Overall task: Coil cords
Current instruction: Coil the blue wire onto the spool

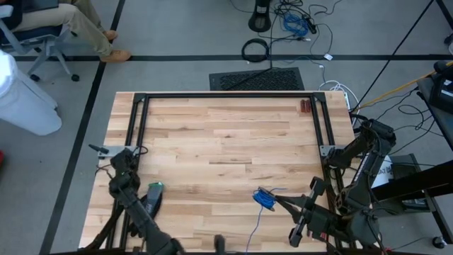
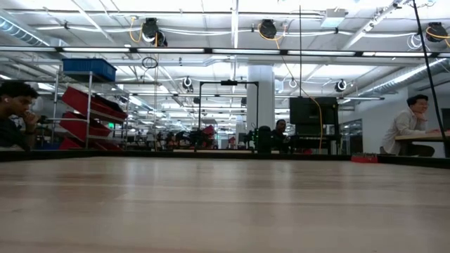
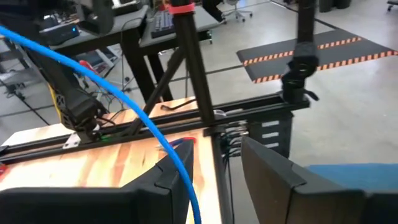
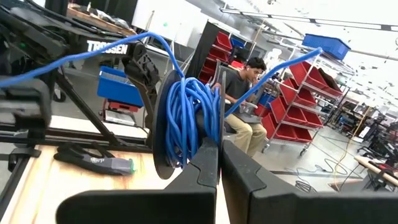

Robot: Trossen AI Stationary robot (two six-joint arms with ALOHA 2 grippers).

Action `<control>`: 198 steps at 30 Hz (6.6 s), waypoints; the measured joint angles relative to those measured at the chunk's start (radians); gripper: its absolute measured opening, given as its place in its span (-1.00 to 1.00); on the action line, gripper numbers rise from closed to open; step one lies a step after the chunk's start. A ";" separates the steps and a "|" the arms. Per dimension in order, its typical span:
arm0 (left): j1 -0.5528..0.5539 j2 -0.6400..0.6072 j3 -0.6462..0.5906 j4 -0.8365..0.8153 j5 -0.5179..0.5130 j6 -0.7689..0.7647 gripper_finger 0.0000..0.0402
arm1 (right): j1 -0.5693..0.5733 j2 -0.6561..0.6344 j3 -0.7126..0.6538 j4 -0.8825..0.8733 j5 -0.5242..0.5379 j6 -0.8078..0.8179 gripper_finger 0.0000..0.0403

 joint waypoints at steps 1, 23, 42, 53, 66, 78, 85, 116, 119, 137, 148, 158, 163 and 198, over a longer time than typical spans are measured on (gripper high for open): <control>-0.014 0.000 0.000 0.001 -0.016 0.000 -0.29 | 0.000 0.000 0.000 0.001 -0.001 0.000 -1.00; -0.163 0.007 0.000 -0.118 -0.111 -0.060 -0.29 | 0.000 0.000 0.000 0.011 0.027 -0.033 -1.00; -0.240 0.007 0.000 0.055 -0.569 0.271 -0.30 | 0.000 0.000 0.000 0.028 0.020 -0.043 -1.00; -0.025 0.007 0.000 0.434 -0.468 0.501 -0.30 | 0.000 0.000 0.000 0.026 0.018 -0.041 -1.00; 0.062 0.007 0.000 0.580 -0.395 0.612 -0.30 | 0.000 0.000 0.000 0.024 0.019 -0.039 -1.00; 0.094 0.007 0.000 0.594 -0.407 0.606 -0.30 | 0.000 0.000 0.000 0.024 0.019 -0.042 -1.00; 0.046 0.007 0.000 0.599 -0.410 0.607 -0.30 | 0.000 0.000 0.000 0.024 0.020 -0.044 -1.00; 0.019 0.007 0.000 0.630 -0.434 0.632 -0.30 | 0.000 0.000 0.000 0.021 0.020 -0.044 -1.00; 0.032 0.007 0.000 0.629 -0.473 0.633 -0.30 | 0.000 0.000 0.000 0.021 0.020 -0.040 -1.00; 0.047 0.007 0.000 0.624 -0.567 0.632 -0.30 | 0.000 0.000 0.000 0.021 0.020 -0.045 -1.00; 0.021 0.007 0.000 0.630 -0.533 0.633 -0.30 | 0.000 0.000 0.000 0.021 0.019 -0.040 -1.00; 0.079 0.007 0.000 0.629 -0.607 0.641 -0.30 | 0.000 0.000 0.000 0.021 0.019 -0.041 -1.00; 0.070 0.007 0.000 0.624 -0.607 0.636 -0.30 | 0.000 0.000 0.000 0.021 0.019 -0.045 -1.00; 0.076 0.007 0.000 0.626 -0.620 0.637 -0.30 | 0.000 0.000 0.000 0.020 0.019 -0.041 -1.00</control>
